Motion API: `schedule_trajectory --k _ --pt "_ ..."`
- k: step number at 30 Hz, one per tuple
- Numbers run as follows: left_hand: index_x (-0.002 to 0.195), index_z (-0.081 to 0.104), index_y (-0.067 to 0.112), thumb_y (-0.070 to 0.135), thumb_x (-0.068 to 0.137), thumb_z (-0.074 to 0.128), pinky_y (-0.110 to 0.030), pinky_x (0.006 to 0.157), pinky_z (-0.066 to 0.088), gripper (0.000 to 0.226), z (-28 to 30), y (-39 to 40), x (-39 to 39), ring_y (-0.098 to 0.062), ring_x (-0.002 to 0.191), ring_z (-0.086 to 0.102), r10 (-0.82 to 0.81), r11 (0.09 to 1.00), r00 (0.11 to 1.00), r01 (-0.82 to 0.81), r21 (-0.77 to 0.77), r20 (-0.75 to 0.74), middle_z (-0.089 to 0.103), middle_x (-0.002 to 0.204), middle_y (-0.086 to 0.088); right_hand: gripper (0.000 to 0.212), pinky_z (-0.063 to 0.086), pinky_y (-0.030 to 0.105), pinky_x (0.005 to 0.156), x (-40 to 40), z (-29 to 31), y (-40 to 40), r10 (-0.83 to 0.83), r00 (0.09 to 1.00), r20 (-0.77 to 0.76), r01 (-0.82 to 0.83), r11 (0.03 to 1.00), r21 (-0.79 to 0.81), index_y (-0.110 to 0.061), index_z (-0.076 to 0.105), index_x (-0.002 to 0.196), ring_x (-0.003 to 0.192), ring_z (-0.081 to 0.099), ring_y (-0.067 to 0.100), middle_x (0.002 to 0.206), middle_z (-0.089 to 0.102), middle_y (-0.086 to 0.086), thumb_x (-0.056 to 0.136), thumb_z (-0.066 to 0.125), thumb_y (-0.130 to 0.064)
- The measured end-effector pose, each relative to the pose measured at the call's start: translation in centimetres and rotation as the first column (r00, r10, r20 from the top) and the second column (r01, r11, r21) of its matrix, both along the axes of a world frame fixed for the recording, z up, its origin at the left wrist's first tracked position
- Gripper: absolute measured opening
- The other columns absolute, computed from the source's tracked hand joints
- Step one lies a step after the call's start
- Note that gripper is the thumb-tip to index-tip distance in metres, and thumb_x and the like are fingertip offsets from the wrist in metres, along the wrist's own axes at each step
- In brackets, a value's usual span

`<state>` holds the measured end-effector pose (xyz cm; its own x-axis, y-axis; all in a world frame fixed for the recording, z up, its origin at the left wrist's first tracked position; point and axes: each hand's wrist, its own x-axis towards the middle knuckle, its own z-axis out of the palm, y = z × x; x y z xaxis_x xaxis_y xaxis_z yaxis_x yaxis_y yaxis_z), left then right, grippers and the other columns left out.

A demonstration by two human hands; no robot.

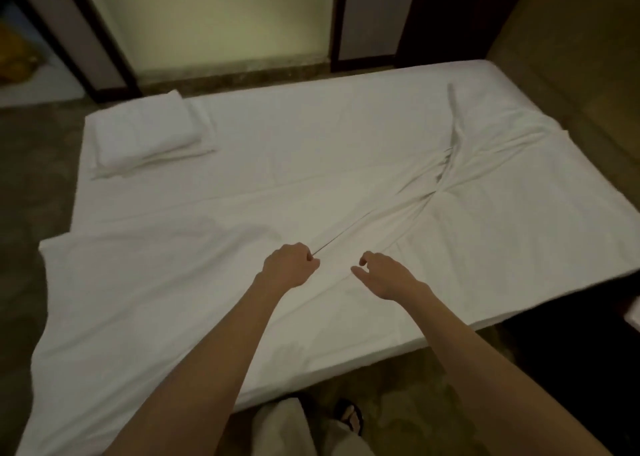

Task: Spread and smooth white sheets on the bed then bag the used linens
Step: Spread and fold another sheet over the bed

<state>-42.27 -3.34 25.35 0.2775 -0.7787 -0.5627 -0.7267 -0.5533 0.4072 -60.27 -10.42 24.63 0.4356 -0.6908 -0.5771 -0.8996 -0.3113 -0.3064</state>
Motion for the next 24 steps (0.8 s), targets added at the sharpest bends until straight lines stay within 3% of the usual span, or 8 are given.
schedule_trajectory --k 4,7,10,14,16,18,21,24 --pt "0.110 0.066 0.012 0.038 0.095 0.052 -0.029 0.082 0.046 0.033 -5.3 -0.3 -0.1 -0.025 0.102 0.063 0.185 0.981 0.980 -0.179 0.078 -0.078 0.068 0.109 -0.006 0.046 0.041 0.034 0.095 1.1 -3.7 -2.7 0.044 0.999 0.015 -0.045 0.997 0.069 -0.010 0.046 0.133 0.119 0.052 0.024 0.131 0.053 0.009 0.101 0.038 -0.042" --pt "0.099 0.068 0.010 0.038 0.093 0.058 -0.034 0.086 0.051 0.030 -11.2 -0.9 -0.5 -0.028 0.099 0.067 0.413 0.910 0.868 -0.378 0.174 -0.275 0.073 0.103 -0.011 0.044 0.041 0.032 0.091 1.7 -7.9 -5.1 -0.044 0.998 0.041 0.038 0.990 0.133 -0.010 0.050 0.128 0.115 0.054 0.024 0.128 0.058 0.010 0.100 0.041 -0.042" --pt "0.097 0.064 0.010 0.036 0.092 0.062 -0.033 0.077 0.049 0.026 -16.9 -1.7 -1.7 -0.025 0.089 0.065 0.711 0.696 0.522 -0.616 0.369 -0.471 0.069 0.104 -0.012 0.043 0.038 0.029 0.086 1.9 -13.6 -7.6 -0.197 0.979 0.054 0.178 0.954 0.242 -0.007 0.053 0.124 0.113 0.054 0.025 0.124 0.059 0.011 0.100 0.044 -0.041" --pt "0.117 0.050 0.011 0.032 0.089 0.067 -0.035 0.075 0.050 0.039 -24.4 -3.0 -3.1 -0.028 0.102 0.059 0.841 0.255 -0.155 -0.730 0.634 -0.517 0.056 0.119 -0.014 0.048 0.040 0.033 0.084 1.7 -21.8 -11.1 -0.354 0.935 0.033 0.323 0.885 0.336 0.003 0.058 0.114 0.108 0.058 0.031 0.114 0.063 0.015 0.099 0.046 -0.041" --pt "0.124 0.044 0.008 0.028 0.090 0.066 -0.036 0.077 0.049 0.045 -27.4 -3.6 -3.8 -0.026 0.098 0.059 0.764 0.065 -0.411 -0.719 0.693 -0.497 0.055 0.112 -0.013 0.054 0.043 0.038 0.080 1.4 -24.5 -12.5 -0.523 0.850 0.058 0.458 0.789 0.409 0.012 0.060 0.105 0.095 0.060 0.034 0.098 0.061 0.016 0.097 0.051 -0.040" --pt "0.131 0.046 0.005 0.026 0.092 0.064 -0.035 0.081 0.048 0.048 -29.4 -4.4 -4.5 -0.022 0.092 0.059 0.670 -0.069 -0.550 -0.715 0.696 -0.499 0.057 0.100 -0.009 0.045 0.046 0.040 0.079 1.0 -26.3 -13.9 -0.720 0.691 0.071 0.600 0.625 0.499 0.007 0.059 0.098 0.086 0.058 0.029 0.088 0.057 0.013 0.094 0.058 -0.038" --pt "0.122 0.054 0.008 0.024 0.094 0.061 -0.034 0.093 0.043 0.033 -30.6 -5.4 -5.7 -0.018 0.103 0.058 0.583 -0.191 -0.632 -0.718 0.670 -0.511 0.061 0.104 -0.004 0.032 0.051 0.036 0.073 -0.1 -27.8 -16.0 -0.933 0.357 0.040 0.757 0.314 0.573 -0.001 0.055 0.099 0.075 0.058 0.020 0.079 0.054 0.007 0.089 0.067 -0.029" --pt "0.100 0.060 0.012 0.032 0.089 0.066 -0.032 0.085 0.047 0.023 -31.1 -5.0 -7.4 -0.017 0.096 0.062 0.628 -0.200 -0.627 -0.703 0.683 -0.461 0.064 0.108 -0.003 0.045 0.053 0.036 0.066 -1.8 -29.2 -17.1 -0.982 0.178 0.061 0.864 0.186 0.468 0.003 0.057 0.109 0.070 0.057 0.021 0.076 0.055 0.007 0.082 0.075 -0.027"
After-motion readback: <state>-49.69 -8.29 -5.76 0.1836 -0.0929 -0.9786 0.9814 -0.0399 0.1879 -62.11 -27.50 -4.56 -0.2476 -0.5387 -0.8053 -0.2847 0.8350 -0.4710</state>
